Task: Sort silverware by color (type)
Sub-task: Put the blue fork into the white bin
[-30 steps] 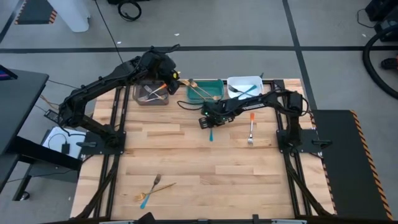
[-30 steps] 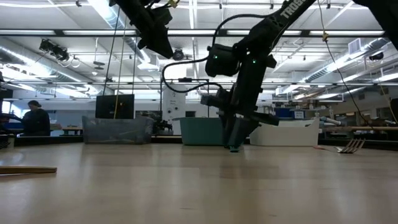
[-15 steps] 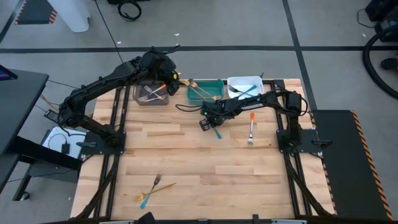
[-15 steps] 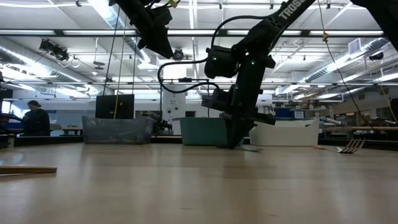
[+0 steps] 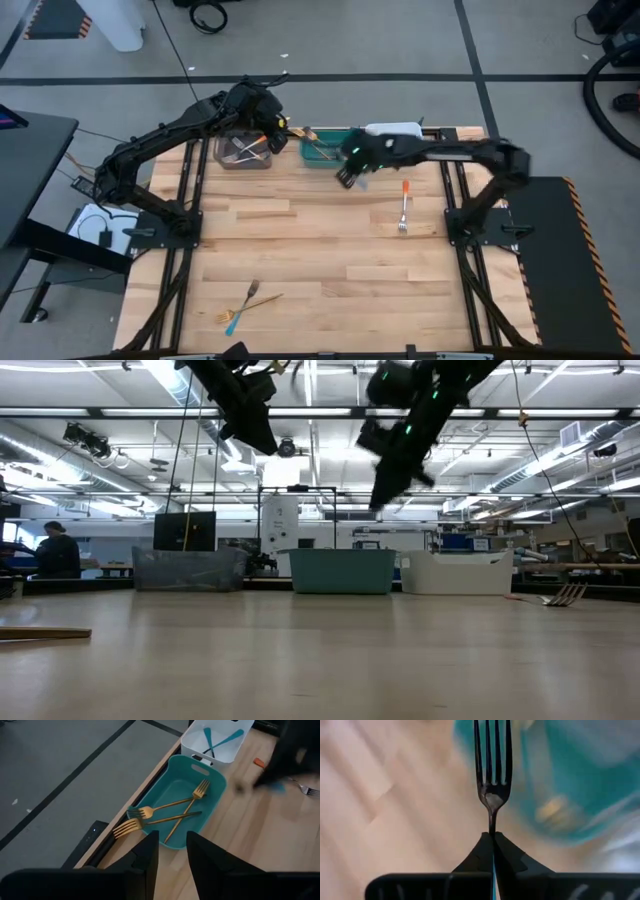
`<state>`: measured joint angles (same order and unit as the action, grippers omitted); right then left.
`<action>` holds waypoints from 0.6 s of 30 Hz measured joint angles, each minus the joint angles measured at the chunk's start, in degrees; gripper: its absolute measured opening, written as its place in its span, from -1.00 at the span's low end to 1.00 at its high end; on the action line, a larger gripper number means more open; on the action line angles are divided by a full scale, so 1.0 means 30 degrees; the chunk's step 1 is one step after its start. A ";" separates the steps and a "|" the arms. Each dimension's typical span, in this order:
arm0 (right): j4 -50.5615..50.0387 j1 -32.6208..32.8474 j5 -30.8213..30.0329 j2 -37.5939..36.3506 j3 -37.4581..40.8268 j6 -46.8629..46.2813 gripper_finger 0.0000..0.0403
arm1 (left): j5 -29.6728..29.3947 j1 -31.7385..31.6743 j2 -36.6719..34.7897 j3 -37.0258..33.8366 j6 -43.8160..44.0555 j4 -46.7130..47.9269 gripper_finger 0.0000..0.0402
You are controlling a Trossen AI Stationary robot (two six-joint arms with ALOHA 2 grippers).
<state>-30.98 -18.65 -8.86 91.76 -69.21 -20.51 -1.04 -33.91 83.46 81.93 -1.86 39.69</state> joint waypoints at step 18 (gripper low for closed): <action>-0.2853 -1.0309 0.0035 -0.0505 -0.0032 1.3054 -0.87 | 0.0000 0.0381 0.0000 -0.0007 0.0420 0.0005 -0.46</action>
<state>-39.54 -49.58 -8.76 90.24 -69.31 18.65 -1.04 -32.77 83.46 81.91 -0.60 39.70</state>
